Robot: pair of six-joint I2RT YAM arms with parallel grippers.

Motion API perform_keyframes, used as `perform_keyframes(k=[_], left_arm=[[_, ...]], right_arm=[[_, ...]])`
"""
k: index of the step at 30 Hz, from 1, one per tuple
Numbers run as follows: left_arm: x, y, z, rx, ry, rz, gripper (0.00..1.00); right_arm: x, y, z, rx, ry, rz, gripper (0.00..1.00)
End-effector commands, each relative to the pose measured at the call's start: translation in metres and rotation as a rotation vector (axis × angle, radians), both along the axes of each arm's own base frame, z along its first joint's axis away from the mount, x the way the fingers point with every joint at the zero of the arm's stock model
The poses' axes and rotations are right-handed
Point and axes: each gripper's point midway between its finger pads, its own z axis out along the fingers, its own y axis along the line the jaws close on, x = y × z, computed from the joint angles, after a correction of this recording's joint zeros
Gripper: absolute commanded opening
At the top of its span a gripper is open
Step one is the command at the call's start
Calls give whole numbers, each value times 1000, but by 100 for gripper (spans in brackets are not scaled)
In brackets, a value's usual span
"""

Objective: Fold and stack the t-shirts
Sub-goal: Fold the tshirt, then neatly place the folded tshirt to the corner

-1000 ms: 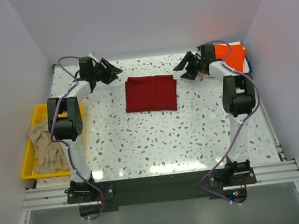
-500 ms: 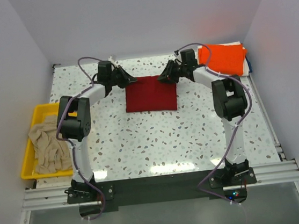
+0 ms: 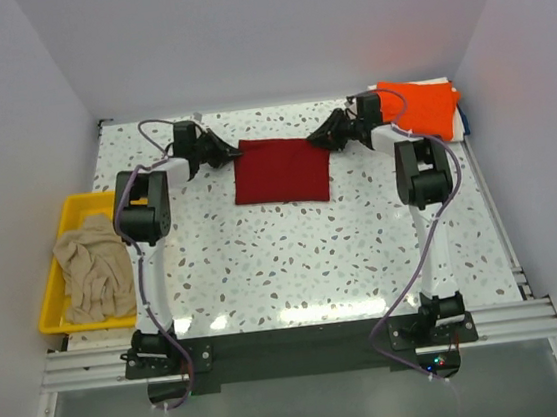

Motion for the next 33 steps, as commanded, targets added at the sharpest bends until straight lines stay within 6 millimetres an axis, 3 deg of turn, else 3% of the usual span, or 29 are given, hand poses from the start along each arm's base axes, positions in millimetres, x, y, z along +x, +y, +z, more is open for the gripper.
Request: perform_keyframes(k=[1,6,7,9,10,12,14,16,17,19,22,27,33], left_arm=[[8,10,0,-21,-21,24,1],[11,8,28,-39,-72,5,2],[12,11,41,-38,-98,6,4],[13,13,56,-35,-121,5,7],[13,14,62,-19,-141,7,10],[12,19,81,10,-172,16,14],[6,19,97,20,-192,19,18],[2,18,110,49,-212,27,21],[-5,15,107,59,-189,25,21],[-15,-3,114,78,-200,2,21],[-38,-36,107,112,-179,-44,21],[-77,-91,83,119,-141,-129,20],[-106,-134,40,158,-74,-216,19]], right_arm=[[9,-3,10,103,-12,-24,33],[8,-1,41,129,-50,-6,36],[9,-3,56,106,-76,-14,37],[7,-12,63,27,-116,-14,41],[3,-18,76,-16,-119,-37,44],[-8,-32,70,-105,-110,-47,46],[-12,-46,83,-204,-163,-76,50],[-26,-54,72,-260,-139,-86,57],[-29,-59,78,-293,-163,-90,60],[-41,-64,64,-337,-138,-74,64],[-54,-68,50,-364,-123,-69,69],[-67,-69,38,-373,-116,-52,75],[-77,-69,26,-393,-100,-34,78]])
